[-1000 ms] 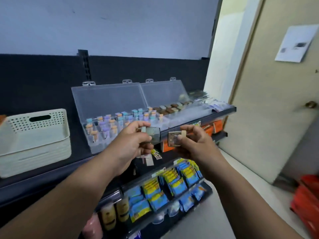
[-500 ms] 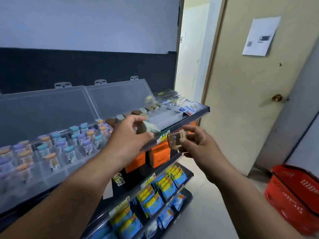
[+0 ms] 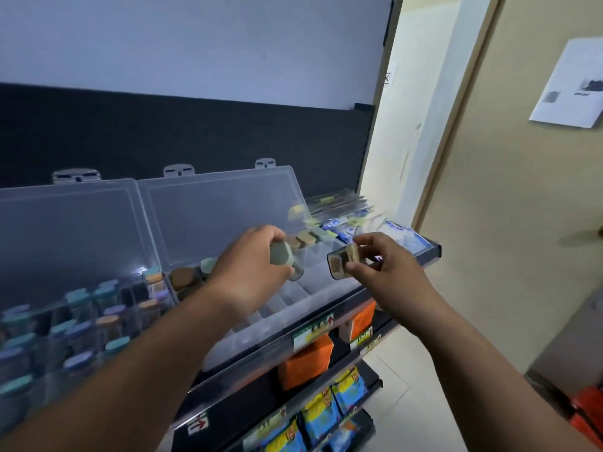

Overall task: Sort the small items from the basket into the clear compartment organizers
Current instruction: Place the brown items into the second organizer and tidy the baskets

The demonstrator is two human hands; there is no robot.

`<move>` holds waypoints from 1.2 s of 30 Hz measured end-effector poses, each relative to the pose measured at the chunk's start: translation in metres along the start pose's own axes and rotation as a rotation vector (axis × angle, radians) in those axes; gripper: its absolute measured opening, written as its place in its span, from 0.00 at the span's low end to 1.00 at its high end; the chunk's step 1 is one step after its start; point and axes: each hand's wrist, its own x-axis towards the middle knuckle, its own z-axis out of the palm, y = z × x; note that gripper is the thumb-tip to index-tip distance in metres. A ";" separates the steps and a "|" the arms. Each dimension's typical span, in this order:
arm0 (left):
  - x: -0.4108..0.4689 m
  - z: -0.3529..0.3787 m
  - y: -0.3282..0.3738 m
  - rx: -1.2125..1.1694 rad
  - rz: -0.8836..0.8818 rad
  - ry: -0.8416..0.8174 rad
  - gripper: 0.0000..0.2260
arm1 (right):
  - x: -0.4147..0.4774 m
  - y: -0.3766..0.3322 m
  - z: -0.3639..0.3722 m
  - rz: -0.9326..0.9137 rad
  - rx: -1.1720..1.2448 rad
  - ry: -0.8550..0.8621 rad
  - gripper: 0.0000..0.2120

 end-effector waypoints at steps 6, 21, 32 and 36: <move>0.040 0.025 0.001 0.129 -0.091 0.041 0.19 | 0.076 0.014 0.011 -0.142 -0.123 -0.145 0.19; 0.078 0.067 -0.001 0.497 -0.306 -0.022 0.20 | 0.161 0.048 0.051 -0.434 -0.350 -0.628 0.14; 0.050 0.057 -0.003 0.567 -0.341 0.094 0.18 | 0.154 0.024 0.048 -0.529 -0.459 -0.642 0.15; 0.003 0.026 -0.008 0.667 -0.329 0.264 0.27 | 0.125 -0.006 0.058 -0.703 -0.483 -0.592 0.23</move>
